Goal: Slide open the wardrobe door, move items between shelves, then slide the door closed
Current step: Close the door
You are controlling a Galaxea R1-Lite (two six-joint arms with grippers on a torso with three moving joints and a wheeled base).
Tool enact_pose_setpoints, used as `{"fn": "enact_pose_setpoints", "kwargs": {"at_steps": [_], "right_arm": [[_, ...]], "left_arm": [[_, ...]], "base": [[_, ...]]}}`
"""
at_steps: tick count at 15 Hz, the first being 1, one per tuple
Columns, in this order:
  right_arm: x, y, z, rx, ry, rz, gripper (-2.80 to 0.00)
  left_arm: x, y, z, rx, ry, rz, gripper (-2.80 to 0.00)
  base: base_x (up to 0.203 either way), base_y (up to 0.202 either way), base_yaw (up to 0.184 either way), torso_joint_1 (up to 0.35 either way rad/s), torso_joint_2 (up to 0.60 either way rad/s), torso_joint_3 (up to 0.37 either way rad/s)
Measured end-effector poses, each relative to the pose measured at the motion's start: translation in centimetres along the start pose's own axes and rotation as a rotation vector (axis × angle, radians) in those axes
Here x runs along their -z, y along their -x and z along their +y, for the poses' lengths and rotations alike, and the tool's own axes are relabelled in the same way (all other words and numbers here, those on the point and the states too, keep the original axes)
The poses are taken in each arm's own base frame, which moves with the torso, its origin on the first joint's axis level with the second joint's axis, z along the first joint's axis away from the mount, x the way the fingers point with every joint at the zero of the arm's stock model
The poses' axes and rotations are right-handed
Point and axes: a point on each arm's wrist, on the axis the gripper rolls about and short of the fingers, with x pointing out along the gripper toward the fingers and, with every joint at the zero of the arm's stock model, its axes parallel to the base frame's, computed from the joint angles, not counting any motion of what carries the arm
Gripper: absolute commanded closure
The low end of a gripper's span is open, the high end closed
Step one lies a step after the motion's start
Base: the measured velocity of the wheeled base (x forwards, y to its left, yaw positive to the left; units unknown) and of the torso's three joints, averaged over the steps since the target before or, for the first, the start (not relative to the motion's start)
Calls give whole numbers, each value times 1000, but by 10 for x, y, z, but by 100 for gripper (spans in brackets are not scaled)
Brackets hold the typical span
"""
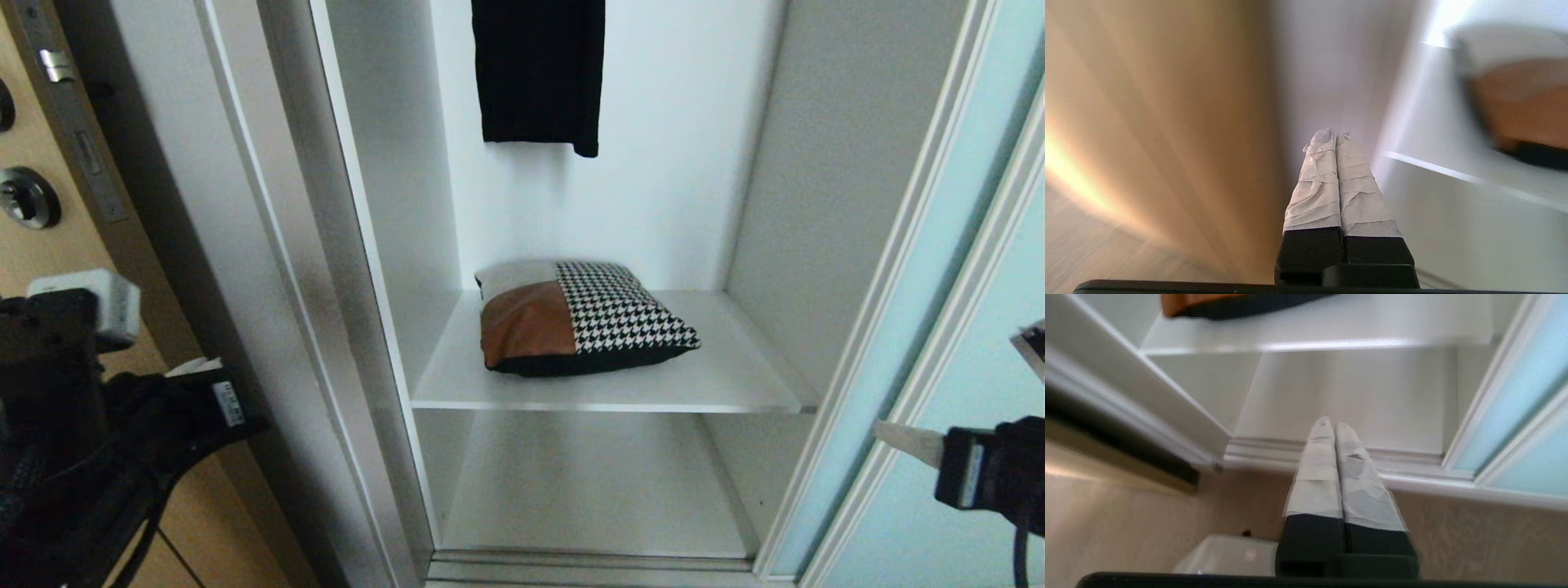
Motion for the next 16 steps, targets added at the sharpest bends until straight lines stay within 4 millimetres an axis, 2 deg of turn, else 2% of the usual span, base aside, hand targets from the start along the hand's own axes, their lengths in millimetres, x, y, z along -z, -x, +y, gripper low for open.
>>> {"fn": "enact_pose_setpoints", "kwargs": {"at_steps": [6, 9, 12, 16], "right_arm": [[39, 86, -4, -5, -1, -22, 0], [63, 120, -9, -6, -11, -46, 0], [83, 138, -13, 14, -51, -85, 0], [102, 141, -18, 32, -76, -131, 0]], "left_arm": [[21, 35, 63, -162, 36, -49, 0], [41, 59, 90, -223, 24, -83, 0], [63, 85, 111, -264, 13, -141, 0], [94, 112, 126, -290, 5, -163, 0]], "base": [[0, 0, 0, 0, 0, 0], [0, 0, 0, 0, 0, 0], [0, 0, 0, 0, 0, 0], [0, 0, 0, 0, 0, 0]]}}
